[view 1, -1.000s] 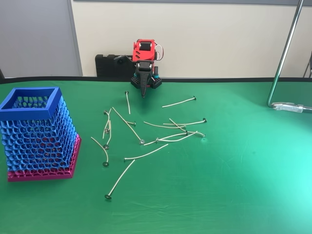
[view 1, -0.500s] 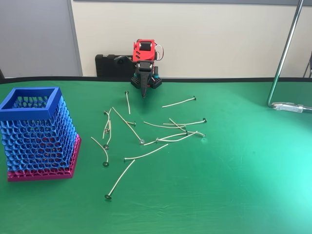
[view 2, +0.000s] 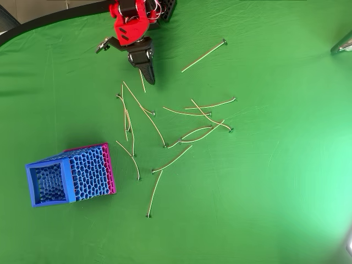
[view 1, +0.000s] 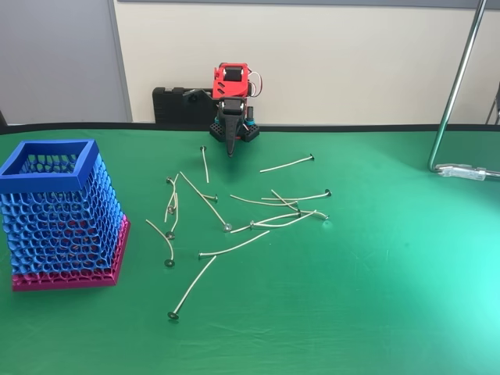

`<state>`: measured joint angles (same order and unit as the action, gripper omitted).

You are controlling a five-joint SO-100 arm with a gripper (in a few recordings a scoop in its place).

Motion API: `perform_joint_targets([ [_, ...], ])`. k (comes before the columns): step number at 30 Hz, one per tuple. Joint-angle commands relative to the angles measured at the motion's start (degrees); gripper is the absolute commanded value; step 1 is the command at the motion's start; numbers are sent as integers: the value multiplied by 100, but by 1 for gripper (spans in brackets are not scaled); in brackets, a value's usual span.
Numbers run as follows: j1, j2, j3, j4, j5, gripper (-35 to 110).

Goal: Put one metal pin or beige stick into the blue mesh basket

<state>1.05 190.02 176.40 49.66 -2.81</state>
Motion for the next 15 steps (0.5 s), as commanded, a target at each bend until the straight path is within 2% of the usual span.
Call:
perform_joint_targets([
  [1,-97,53,-149,105,-44,0],
  [9,-264,-123,-765,809,26,0],
  [15,-343,-984,-1406,967,79,0],
])
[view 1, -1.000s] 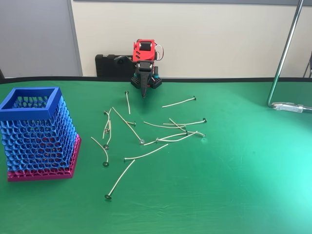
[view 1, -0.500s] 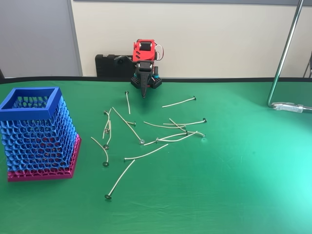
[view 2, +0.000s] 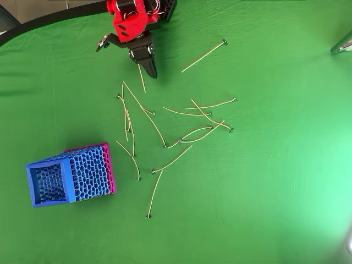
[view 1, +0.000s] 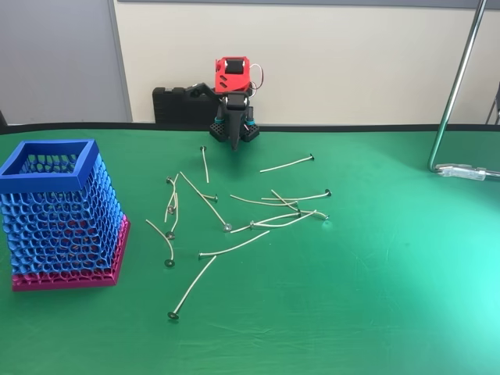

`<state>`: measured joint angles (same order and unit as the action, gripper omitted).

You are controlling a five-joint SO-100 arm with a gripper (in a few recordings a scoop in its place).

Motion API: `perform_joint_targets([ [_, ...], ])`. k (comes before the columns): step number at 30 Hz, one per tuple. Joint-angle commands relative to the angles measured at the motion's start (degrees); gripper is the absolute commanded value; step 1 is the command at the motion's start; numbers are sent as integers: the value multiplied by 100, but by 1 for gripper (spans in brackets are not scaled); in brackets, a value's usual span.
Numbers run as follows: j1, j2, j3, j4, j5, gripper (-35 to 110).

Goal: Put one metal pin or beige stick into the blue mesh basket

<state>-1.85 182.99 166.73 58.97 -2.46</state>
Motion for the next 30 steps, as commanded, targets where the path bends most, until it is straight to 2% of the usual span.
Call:
perform_joint_targets([
  [1,-97,-431,-536,35,26,0],
  [19,-123,-3920,-3032,105,272,0],
  [30,457,-6214,-4975,-9,-378,0],
])
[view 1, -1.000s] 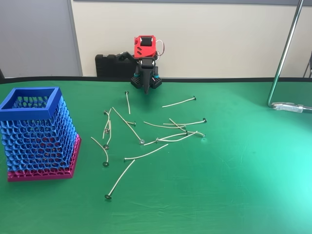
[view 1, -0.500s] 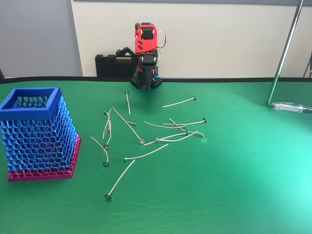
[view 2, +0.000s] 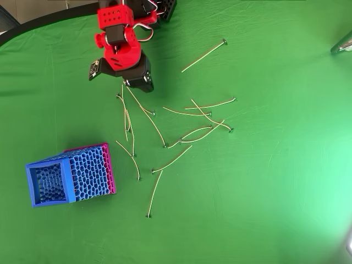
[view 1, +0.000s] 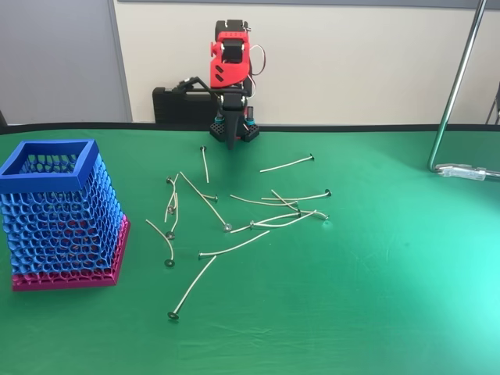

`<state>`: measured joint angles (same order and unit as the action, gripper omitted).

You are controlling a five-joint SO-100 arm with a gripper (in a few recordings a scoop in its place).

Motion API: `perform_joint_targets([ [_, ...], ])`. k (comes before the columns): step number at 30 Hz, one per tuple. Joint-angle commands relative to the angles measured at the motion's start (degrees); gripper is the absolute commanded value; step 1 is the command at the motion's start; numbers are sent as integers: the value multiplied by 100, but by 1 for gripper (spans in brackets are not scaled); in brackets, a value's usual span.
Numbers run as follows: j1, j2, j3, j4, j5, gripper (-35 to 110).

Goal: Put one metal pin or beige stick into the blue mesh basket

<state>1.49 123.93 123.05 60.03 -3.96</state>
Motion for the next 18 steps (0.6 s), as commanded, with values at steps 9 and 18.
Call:
perform_joint_targets([
  [9,352,-1670,-1661,-272,-791,1],
  [18,527,-2971,-3103,-264,-1503,1],
])
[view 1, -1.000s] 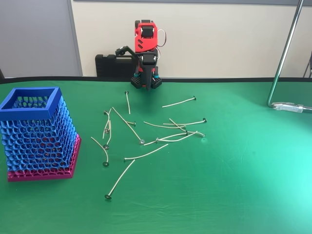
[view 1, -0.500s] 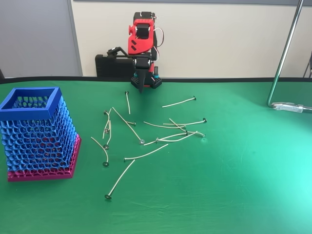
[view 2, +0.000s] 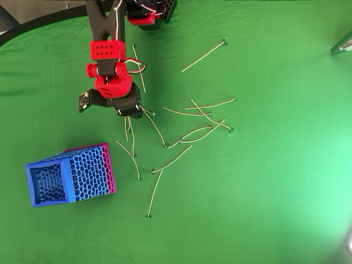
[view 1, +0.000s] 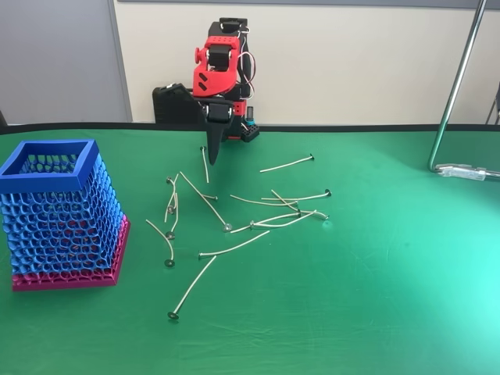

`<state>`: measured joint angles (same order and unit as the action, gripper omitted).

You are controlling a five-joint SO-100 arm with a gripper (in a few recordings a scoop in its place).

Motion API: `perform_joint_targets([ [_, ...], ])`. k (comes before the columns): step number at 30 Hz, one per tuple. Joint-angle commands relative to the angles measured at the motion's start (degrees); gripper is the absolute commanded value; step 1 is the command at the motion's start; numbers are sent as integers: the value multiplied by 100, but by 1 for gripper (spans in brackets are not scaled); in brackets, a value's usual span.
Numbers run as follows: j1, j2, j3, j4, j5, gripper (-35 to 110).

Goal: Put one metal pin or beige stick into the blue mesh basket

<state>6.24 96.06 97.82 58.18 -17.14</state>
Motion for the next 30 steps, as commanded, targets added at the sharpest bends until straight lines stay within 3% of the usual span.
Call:
perform_joint_targets([
  [1,62,-316,-747,-79,-202,1],
  [19,-290,-2303,-2531,-79,-1626,1],
  [30,-378,-3050,-3138,-132,-1688,9],
])
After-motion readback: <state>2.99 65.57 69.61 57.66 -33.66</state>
